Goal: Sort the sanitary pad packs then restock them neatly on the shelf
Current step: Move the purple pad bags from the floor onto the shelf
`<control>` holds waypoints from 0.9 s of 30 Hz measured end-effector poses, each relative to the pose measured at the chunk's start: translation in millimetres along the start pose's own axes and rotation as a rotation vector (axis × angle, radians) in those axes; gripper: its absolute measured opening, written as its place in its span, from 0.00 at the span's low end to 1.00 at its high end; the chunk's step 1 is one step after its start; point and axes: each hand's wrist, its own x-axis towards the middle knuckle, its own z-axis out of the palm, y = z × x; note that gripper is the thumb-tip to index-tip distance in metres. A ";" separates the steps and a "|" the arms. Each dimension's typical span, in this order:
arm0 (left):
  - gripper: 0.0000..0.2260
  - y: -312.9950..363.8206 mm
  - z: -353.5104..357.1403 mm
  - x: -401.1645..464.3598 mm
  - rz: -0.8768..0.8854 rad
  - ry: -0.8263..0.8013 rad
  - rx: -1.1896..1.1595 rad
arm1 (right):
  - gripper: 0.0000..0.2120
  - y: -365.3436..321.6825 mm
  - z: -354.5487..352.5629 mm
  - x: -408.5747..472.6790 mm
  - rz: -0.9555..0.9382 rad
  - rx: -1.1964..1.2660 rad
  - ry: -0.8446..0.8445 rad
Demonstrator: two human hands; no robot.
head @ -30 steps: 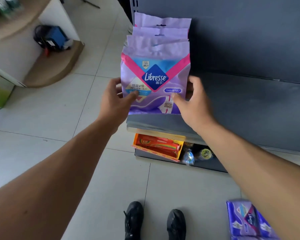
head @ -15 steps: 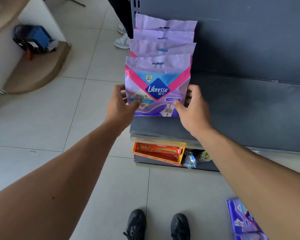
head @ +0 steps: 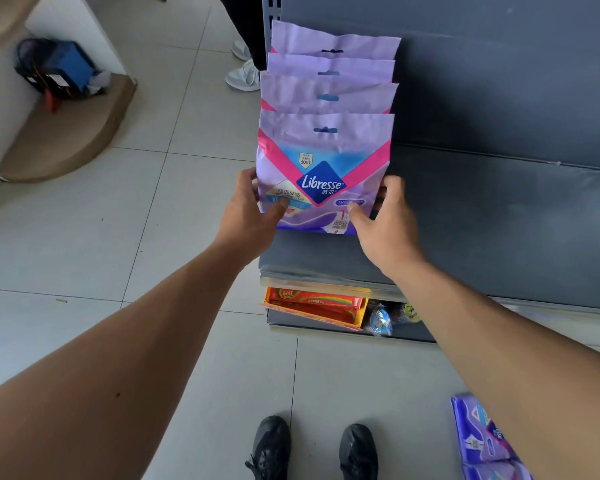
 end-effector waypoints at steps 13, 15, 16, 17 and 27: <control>0.28 -5.2 -3.1 -31.4 0.230 0.285 0.351 | 0.24 8.9 -12.8 -27.2 -0.152 -0.238 0.135; 0.25 0.8 -0.7 -47.4 0.384 0.343 0.363 | 0.22 9.0 -22.0 -41.7 -0.261 -0.340 0.174; 0.24 5.0 2.2 -55.3 0.456 0.339 0.367 | 0.21 9.5 -26.6 -49.1 -0.306 -0.388 0.184; 0.22 9.9 6.2 -63.0 0.517 0.315 0.377 | 0.21 10.7 -31.5 -56.9 -0.337 -0.435 0.191; 0.18 40.8 93.6 -139.1 0.731 -0.167 0.711 | 0.25 71.1 -109.7 -149.2 -0.188 -0.549 0.170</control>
